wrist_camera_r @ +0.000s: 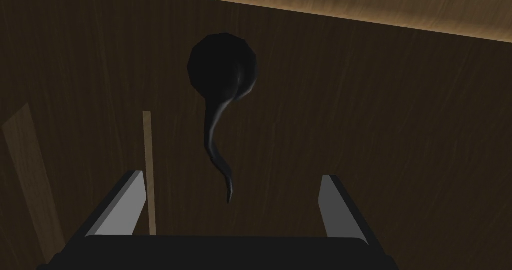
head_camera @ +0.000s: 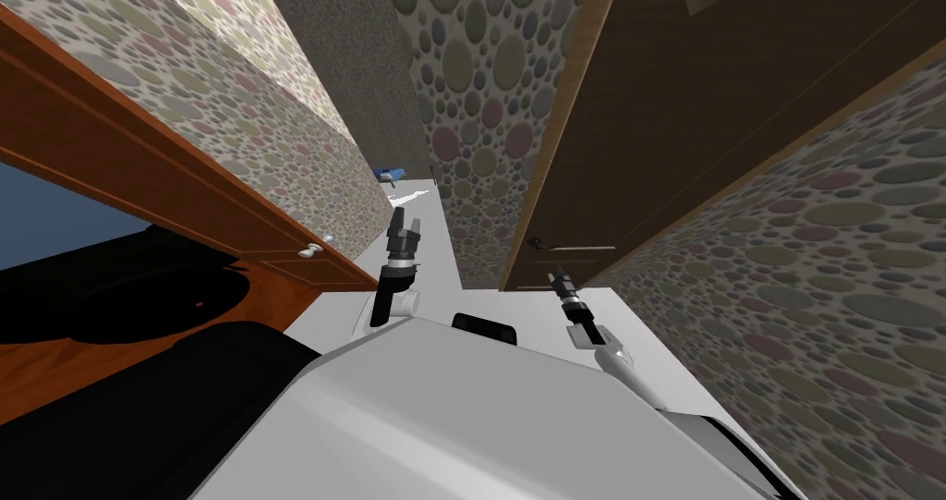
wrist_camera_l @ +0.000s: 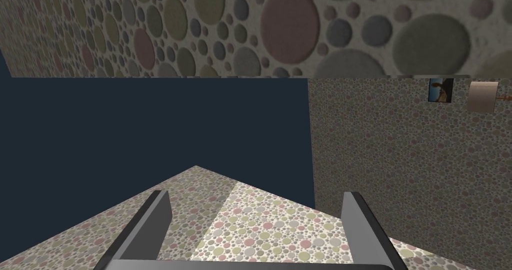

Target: Pull the door open

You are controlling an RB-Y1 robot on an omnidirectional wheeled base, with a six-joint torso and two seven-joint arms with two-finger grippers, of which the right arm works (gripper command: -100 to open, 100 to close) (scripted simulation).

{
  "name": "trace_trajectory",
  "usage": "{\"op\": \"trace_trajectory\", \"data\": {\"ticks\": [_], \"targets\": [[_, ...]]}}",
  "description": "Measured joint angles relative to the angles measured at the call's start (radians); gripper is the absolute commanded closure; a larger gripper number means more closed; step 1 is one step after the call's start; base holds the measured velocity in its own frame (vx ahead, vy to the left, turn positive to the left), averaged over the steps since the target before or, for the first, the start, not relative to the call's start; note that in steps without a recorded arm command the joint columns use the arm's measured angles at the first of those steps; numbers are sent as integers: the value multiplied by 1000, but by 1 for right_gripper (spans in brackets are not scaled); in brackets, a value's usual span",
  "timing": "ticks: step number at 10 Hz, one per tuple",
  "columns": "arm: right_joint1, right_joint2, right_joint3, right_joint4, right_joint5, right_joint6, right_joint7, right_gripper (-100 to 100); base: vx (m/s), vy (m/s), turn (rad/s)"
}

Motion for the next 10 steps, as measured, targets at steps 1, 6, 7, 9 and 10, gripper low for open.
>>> {"op": "trace_trajectory", "data": {"ticks": [1,6,7,9,10], "targets": [[-8,-6,2,22,0,-7,-5,-100,53,-83,118],[-32,-8,-21,87,-11,-11,6,-100,64,-50,185],[-34,-3,-43,95,-19,-5,18,-100,108,-41,322],[-79,15,-82,185,-32,-22,43,-100,104,-53,227],[-79,16,-94,187,-37,-22,50,-100,37,-23,-29]]}}
